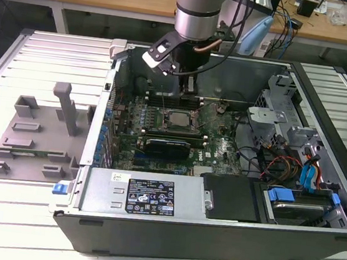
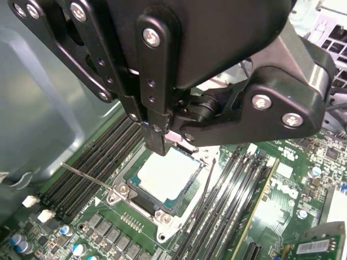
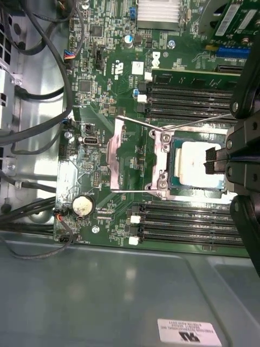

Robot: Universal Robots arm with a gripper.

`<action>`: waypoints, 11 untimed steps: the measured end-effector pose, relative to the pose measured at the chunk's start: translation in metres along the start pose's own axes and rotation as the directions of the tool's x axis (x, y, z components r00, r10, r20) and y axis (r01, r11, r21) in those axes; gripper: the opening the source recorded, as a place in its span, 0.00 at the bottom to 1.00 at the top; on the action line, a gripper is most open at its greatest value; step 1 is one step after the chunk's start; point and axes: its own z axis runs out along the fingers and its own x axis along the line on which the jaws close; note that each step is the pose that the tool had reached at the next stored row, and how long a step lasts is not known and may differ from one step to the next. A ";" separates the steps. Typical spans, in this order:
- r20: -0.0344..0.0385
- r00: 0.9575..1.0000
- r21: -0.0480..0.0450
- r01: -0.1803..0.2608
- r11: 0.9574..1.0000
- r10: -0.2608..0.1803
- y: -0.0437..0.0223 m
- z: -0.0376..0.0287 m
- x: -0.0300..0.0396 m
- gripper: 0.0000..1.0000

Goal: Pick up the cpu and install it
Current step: 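Close the cpu cover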

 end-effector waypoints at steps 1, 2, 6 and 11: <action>0.000 1.000 0.000 0.000 1.000 0.000 0.0001 -0.0029 0.0000 0.11; 0.000 1.000 0.000 0.000 1.000 0.000 0.0002 -0.0049 0.0000 0.11; 0.000 1.000 0.000 0.000 1.000 0.000 0.0008 -0.0165 0.0002 0.11; 0.000 1.000 0.000 0.000 1.000 0.000 0.0008 -0.0184 0.0002 0.11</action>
